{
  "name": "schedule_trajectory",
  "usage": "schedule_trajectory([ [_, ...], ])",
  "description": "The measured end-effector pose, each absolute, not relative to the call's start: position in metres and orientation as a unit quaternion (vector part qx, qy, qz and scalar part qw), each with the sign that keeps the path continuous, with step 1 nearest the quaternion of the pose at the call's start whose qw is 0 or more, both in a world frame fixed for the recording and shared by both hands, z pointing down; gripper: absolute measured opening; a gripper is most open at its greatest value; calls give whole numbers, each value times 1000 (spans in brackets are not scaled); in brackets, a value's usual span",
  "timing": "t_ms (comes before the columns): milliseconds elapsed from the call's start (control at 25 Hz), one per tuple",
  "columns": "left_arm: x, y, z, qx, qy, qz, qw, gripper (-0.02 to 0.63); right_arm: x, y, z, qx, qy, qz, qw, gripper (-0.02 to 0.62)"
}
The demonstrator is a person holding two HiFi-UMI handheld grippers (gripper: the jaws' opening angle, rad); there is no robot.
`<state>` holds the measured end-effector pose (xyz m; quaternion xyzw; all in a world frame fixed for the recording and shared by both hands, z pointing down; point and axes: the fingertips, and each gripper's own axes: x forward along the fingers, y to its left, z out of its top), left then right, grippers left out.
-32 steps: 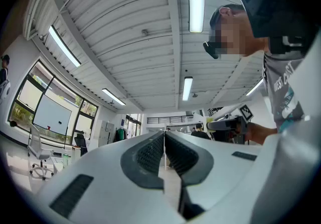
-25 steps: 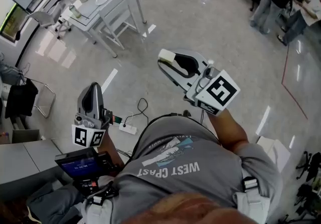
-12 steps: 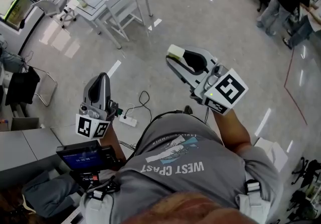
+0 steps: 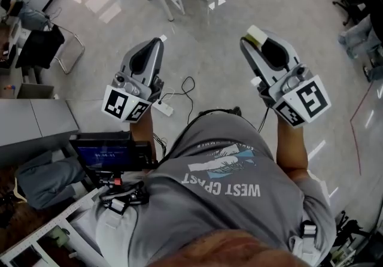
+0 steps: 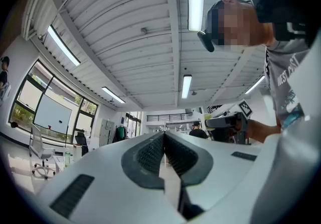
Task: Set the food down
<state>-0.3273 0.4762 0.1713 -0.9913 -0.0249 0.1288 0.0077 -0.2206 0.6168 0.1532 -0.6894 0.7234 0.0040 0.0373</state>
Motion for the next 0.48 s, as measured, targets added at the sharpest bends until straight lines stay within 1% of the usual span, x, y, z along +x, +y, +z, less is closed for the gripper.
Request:
schedule_trajectory([
  [160, -323, 476, 182, -992, -22, 126, 16, 8, -219, 613, 166, -686, 727, 6, 37, 103],
  [320, -327, 456, 174, -992, -20, 127, 11, 8, -226, 588, 160, -683, 730, 6, 29, 103],
  [480, -322, 447, 186, -993, -23, 118, 10, 8, -227, 570, 173, -678, 735, 1, 22, 103],
])
